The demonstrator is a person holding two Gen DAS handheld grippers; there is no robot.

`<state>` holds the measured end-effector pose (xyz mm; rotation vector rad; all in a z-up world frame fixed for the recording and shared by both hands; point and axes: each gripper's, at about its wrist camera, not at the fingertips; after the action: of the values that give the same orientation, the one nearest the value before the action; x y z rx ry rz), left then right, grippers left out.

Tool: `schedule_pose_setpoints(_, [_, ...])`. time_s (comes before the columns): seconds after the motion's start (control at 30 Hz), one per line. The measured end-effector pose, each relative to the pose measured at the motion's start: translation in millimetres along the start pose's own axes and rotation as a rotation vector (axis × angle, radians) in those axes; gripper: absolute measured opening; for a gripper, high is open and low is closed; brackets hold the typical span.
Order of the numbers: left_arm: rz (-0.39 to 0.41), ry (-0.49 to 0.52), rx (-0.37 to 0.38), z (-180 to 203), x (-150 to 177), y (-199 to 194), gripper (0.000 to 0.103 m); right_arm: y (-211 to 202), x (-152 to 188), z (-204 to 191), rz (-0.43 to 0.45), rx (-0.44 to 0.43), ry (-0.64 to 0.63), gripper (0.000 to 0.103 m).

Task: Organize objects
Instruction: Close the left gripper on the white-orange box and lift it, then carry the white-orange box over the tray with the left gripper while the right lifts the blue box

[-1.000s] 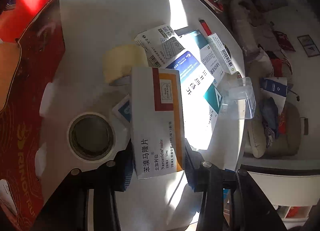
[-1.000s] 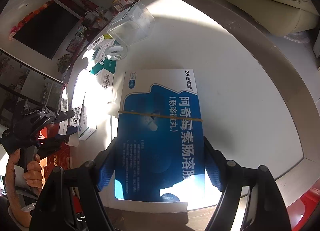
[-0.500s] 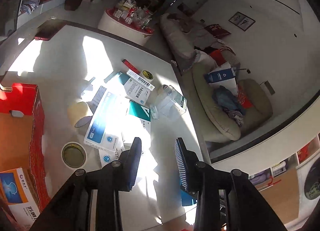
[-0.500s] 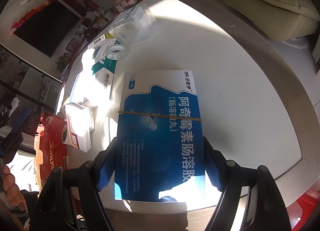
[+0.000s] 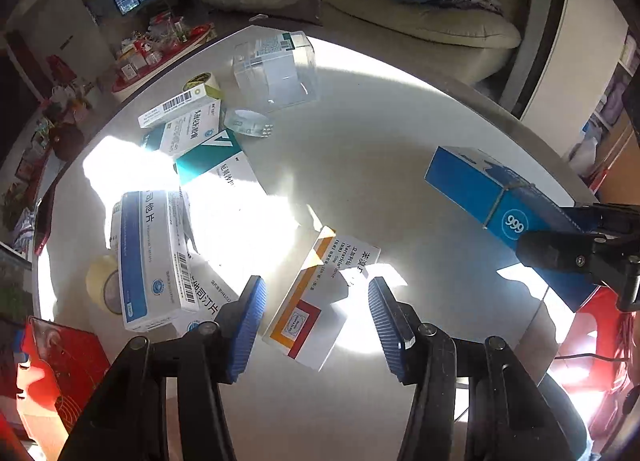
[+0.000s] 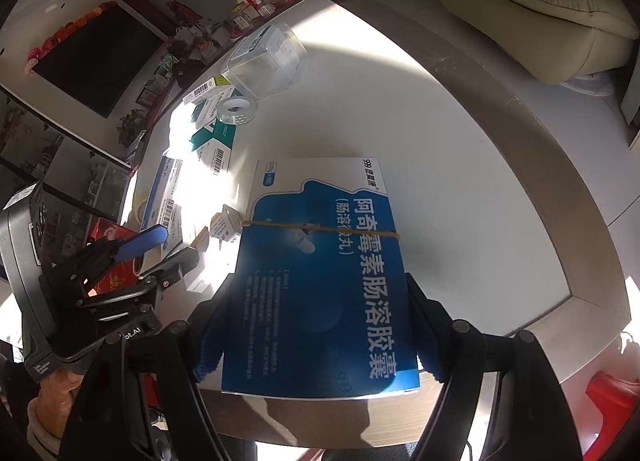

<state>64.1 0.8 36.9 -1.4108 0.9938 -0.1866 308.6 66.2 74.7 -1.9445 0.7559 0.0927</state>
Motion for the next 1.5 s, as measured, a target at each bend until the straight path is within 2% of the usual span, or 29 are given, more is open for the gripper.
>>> schedule_pose_setpoints(0.13, [-0.083,0.108,-0.008,13,-6,30,0.067,-9,1,11,0.007,-0.016,0.024,0.076])
schedule_pose_setpoints(0.17, [-0.063,0.107,0.002,13,-8,30,0.068,-10,1,13,0.009,-0.023,0.03,0.076])
schedule_pose_setpoints(0.27, [-0.109,0.078,0.069,5,-12,36,0.071,-10,1,16,0.012,-0.042,0.046,0.076])
schedule_pose_setpoints(0.3, [-0.12,0.049,0.101,-1,-13,38,0.069,-10,2,16,0.012,-0.047,0.051,0.076])
schedule_pose_setpoints(0.33, [-0.133,0.005,0.146,-8,-14,38,0.053,-10,2,17,0.013,-0.055,0.058,0.076])
schedule_pose_setpoints(0.37, [-0.124,-0.035,0.165,-14,-14,37,0.043,-10,3,17,0.015,-0.065,0.063,0.076])
schedule_pose_setpoints(0.47, [-0.115,-0.092,0.14,-26,-7,35,0.043,-12,6,17,0.024,-0.084,0.079,0.076])
schedule_pose_setpoints(0.57, [-0.061,-0.165,0.155,-33,4,18,0.043,-13,11,15,0.025,-0.086,0.074,0.076])
schedule_pose_setpoints(0.7, [0.087,-0.302,0.213,-40,21,-37,0.043,-17,20,6,0.048,-0.088,0.054,0.076])
schedule_pose_setpoints(0.83, [0.223,-0.432,0.255,-48,48,-89,0.043,-17,31,-4,0.05,-0.157,0.07,0.076])
schedule_pose_setpoints(0.93, [0.292,-0.51,0.271,-56,69,-119,0.043,-14,38,-10,0.03,-0.214,0.091,0.076])
schedule_pose_setpoints(1.07, [0.348,-0.568,0.261,-67,96,-149,0.043,-13,46,-14,0.009,-0.28,0.134,0.076])
schedule_pose_setpoints(1.2, [0.391,-0.628,0.22,-85,121,-165,0.043,-11,54,-11,-0.022,-0.339,0.211,0.076])
schedule_pose_setpoints(1.37, [0.449,-0.717,0.188,-105,157,-184,0.043,-9,58,-13,-0.049,-0.339,0.24,0.076])
schedule_pose_setpoints(1.5, [0.453,-0.759,0.154,-118,175,-189,0.043,-9,60,-17,-0.054,-0.333,0.244,0.076])
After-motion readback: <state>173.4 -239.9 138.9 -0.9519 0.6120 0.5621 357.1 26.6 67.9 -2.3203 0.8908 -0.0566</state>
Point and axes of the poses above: each gripper's, at about its wrist camera, not at the fingertips, and y roughly the way its jaws point, z to its right, x to its underside, and after that the axes turned 2 degrees about z, right-handed
